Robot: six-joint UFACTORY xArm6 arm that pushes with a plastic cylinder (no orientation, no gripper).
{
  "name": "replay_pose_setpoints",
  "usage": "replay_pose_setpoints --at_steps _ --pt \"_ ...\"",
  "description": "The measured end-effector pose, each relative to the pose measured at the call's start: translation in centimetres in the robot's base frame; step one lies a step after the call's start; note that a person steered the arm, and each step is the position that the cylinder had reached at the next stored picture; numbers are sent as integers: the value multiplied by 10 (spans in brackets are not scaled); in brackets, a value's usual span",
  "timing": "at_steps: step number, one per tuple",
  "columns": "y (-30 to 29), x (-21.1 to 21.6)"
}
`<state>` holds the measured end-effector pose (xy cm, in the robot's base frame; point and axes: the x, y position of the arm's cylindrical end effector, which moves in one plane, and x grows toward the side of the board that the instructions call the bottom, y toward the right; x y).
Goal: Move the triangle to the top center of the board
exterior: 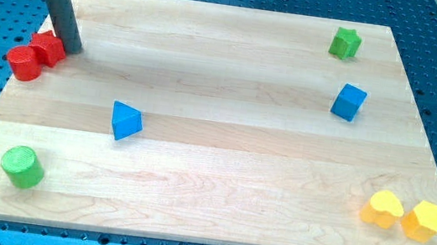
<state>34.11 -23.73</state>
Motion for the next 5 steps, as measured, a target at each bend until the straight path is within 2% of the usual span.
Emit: replay_pose_setpoints --at_steps 1,2,4,5 --pt "-2 -29" --pt "6 -31" --pt "15 9" --pt "49 18"
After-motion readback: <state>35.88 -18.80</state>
